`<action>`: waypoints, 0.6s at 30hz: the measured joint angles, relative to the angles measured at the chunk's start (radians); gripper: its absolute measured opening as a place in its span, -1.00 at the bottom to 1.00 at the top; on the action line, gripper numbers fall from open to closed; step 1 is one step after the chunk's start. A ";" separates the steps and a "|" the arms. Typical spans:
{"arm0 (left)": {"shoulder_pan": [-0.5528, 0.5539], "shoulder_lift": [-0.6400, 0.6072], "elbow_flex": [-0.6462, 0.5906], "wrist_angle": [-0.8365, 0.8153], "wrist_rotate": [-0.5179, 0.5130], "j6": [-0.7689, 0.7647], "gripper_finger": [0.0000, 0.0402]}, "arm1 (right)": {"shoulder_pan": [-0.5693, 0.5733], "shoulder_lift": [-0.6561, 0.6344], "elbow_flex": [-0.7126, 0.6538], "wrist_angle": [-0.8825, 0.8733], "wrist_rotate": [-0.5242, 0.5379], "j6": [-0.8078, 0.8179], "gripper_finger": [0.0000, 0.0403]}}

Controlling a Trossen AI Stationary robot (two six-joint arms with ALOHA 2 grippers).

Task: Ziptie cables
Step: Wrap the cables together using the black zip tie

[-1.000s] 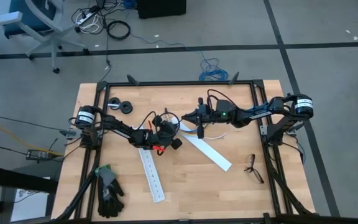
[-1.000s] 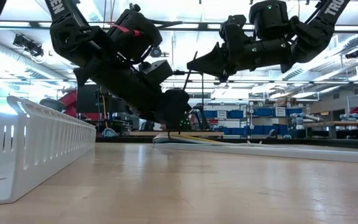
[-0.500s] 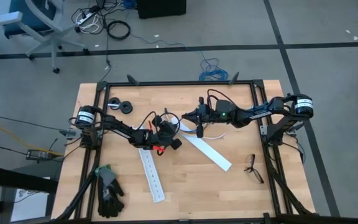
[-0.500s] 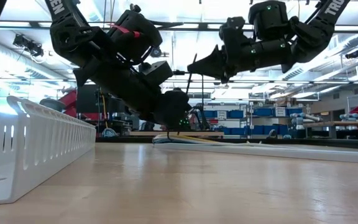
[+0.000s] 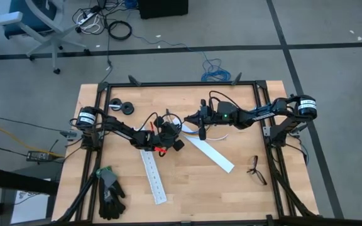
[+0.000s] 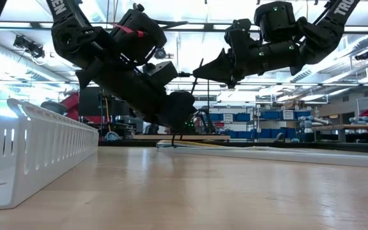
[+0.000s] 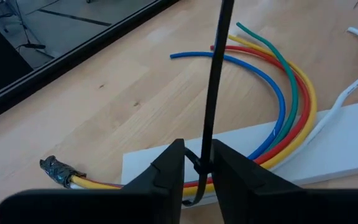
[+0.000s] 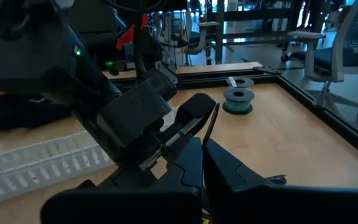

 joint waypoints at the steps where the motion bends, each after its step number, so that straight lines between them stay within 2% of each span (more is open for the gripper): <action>1: 0.000 0.000 0.000 0.000 0.000 0.000 -0.58 | 0.000 0.000 0.000 0.000 0.000 0.000 -1.00; 5: 0.000 0.000 0.000 -0.001 0.000 -0.002 -0.65 | 0.000 0.000 0.000 0.000 -0.010 -0.003 -1.00; 11: 0.000 0.000 0.000 -0.001 -0.001 -0.003 -0.89 | 0.000 0.000 0.000 0.000 -0.017 -0.003 -1.00; 15: 0.000 0.000 0.000 -0.002 -0.002 -0.002 -0.89 | 0.000 0.000 0.000 0.000 -0.016 -0.003 -1.00; 18: 0.000 0.000 0.000 -0.009 -0.002 -0.003 -0.86 | 0.000 0.000 0.000 0.000 0.031 -0.017 -1.00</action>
